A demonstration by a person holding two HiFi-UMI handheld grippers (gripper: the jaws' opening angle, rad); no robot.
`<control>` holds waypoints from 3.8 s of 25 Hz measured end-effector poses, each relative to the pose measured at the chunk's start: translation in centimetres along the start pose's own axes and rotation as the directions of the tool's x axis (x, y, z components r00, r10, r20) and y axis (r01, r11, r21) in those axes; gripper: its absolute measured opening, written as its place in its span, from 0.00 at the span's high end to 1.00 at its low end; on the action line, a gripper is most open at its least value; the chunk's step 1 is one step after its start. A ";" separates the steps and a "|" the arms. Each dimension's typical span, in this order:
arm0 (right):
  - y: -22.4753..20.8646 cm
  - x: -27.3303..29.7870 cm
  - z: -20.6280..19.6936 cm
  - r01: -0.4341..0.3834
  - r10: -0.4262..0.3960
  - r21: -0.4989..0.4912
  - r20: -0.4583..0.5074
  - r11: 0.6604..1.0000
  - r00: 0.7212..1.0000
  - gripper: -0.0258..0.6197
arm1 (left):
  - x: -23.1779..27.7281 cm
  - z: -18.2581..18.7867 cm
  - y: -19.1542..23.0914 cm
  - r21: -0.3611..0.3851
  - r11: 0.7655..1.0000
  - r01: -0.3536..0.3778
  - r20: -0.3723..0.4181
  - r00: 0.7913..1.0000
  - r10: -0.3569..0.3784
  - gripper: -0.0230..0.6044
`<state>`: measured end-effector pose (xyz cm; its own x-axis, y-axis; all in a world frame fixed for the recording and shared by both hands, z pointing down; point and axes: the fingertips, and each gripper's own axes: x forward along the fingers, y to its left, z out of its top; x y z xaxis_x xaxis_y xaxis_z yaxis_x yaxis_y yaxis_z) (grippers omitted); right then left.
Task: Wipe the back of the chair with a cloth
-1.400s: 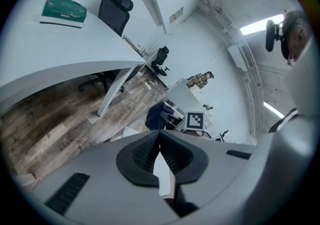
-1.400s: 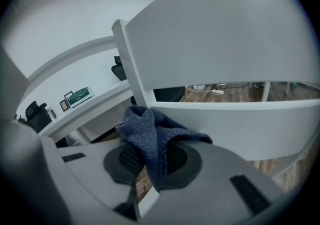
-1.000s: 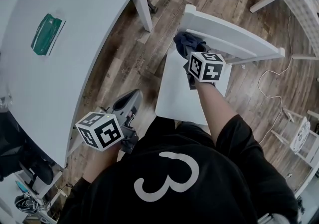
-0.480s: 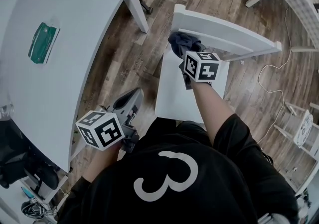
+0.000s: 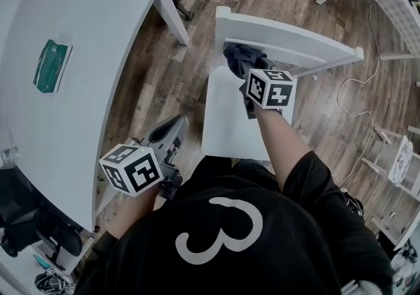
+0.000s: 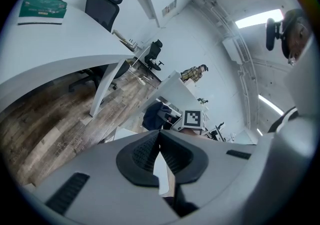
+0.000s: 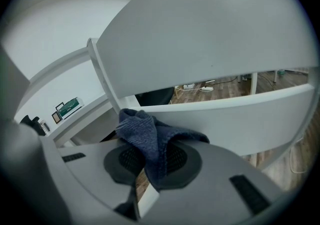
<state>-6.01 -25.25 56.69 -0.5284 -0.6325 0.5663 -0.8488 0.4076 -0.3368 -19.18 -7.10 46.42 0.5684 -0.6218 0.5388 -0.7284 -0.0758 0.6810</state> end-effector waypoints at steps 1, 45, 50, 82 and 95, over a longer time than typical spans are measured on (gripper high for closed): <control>-0.3 -0.2 0.0 0.005 -0.005 0.003 0.002 1.000 1.000 0.88 | 0.1 0.1 -0.1 0.004 1.000 0.004 -0.003 1.000 -0.004 0.94; -21.2 -13.5 -0.4 0.369 -0.398 0.235 0.089 0.899 0.913 0.88 | 6.7 -0.5 -5.8 0.168 0.974 0.152 -0.211 0.971 -0.115 0.94; -20.8 -13.6 -0.8 0.320 -0.365 0.305 0.101 0.897 0.926 0.88 | 6.2 -0.8 -6.6 0.195 0.968 0.157 -0.206 0.972 -0.116 0.94; 13.2 -60.3 -7.4 -0.259 0.342 -0.278 0.312 0.925 0.886 0.88 | -16.9 -20.9 -34.4 0.509 0.781 0.361 0.029 0.900 -0.435 0.94; 17.2 -65.0 -8.5 -0.298 0.373 -0.238 0.402 0.925 0.836 0.88 | -24.0 -22.9 -36.7 0.587 0.725 0.361 0.077 0.866 -0.494 0.94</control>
<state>13.94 28.45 20.44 -0.7653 -0.6420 0.0456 -0.6233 0.7217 -0.3011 2.64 28.41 19.87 0.8226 -0.5611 0.0920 -0.5471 -0.7369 0.3971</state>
